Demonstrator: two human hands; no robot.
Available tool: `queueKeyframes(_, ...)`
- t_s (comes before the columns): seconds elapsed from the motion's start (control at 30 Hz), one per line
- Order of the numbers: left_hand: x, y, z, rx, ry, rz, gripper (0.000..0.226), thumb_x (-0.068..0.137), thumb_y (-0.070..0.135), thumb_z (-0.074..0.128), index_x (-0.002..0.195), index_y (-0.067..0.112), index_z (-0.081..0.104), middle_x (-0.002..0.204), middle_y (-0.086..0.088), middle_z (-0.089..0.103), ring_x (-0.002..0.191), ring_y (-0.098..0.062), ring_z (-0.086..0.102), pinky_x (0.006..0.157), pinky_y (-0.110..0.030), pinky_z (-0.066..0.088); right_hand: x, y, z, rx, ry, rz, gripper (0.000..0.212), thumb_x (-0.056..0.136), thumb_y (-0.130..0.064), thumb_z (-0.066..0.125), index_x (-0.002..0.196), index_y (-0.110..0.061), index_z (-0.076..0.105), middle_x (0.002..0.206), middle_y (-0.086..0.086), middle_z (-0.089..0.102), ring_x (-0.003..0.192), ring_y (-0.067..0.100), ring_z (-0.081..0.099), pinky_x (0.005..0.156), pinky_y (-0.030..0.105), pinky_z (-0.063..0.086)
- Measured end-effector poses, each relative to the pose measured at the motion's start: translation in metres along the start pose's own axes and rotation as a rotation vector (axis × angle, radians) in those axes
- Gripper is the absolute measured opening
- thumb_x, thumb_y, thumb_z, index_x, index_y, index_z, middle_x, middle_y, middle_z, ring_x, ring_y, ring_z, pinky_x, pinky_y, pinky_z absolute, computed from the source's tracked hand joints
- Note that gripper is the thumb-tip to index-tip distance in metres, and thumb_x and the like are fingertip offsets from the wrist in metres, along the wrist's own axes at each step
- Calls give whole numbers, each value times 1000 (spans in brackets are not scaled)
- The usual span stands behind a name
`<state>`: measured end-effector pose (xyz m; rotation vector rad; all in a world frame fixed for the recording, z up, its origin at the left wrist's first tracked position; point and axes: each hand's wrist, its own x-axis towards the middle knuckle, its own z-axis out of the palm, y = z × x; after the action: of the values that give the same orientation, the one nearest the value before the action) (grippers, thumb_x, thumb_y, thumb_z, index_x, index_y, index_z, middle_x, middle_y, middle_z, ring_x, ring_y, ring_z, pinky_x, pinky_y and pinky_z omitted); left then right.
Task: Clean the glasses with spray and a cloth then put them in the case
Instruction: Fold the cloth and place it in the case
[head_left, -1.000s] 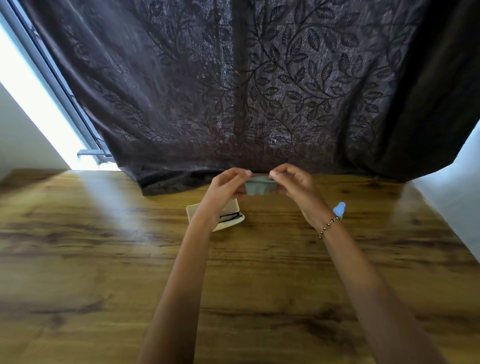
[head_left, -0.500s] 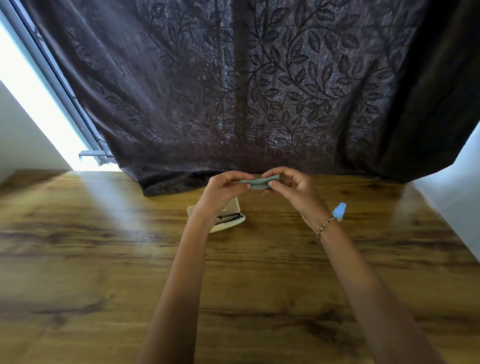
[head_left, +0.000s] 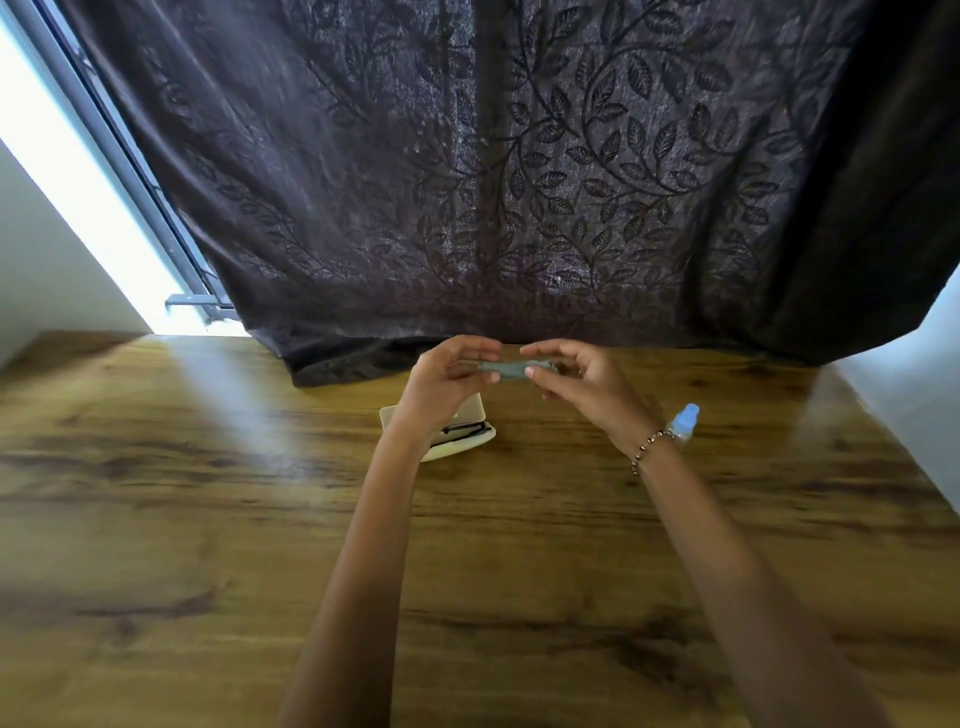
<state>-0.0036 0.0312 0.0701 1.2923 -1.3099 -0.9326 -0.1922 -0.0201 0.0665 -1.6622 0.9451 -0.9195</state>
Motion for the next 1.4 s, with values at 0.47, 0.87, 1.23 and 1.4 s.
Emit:
queueKeyframes(0.47,-29,-80,-61,124,457,-435,47,86,25,67,130,19,51,130,-4,45,107,-23,57,95,-42,51,26,30,57,-358,-178,120,9,86,-17,67,92,-18,73,90,-2,68,76,4,55,63,16,43)
queueKeyframes(0.87,-18,-109,-67,133,418,-595,33,95,23,54,125,10,57,119,-12,61,102,-25,60,93,-44,52,24,54,63,-377,-148,193,12,84,-18,70,96,-15,74,93,0,70,85,10,61,67,16,44)
queueKeyframes(1.23,-33,-114,-52,265,539,-315,27,93,22,58,117,11,64,111,-7,67,100,-18,61,91,-39,53,8,58,72,-502,-223,95,13,83,-19,71,94,-14,76,79,-9,45,77,7,45,75,24,39)
queueKeyframes(1.4,-38,-116,-48,229,595,-293,25,93,18,58,115,11,65,106,-4,68,96,-16,62,89,-38,54,0,64,83,-576,-201,14,11,83,-21,70,92,-16,75,75,-14,44,74,0,40,85,26,32)
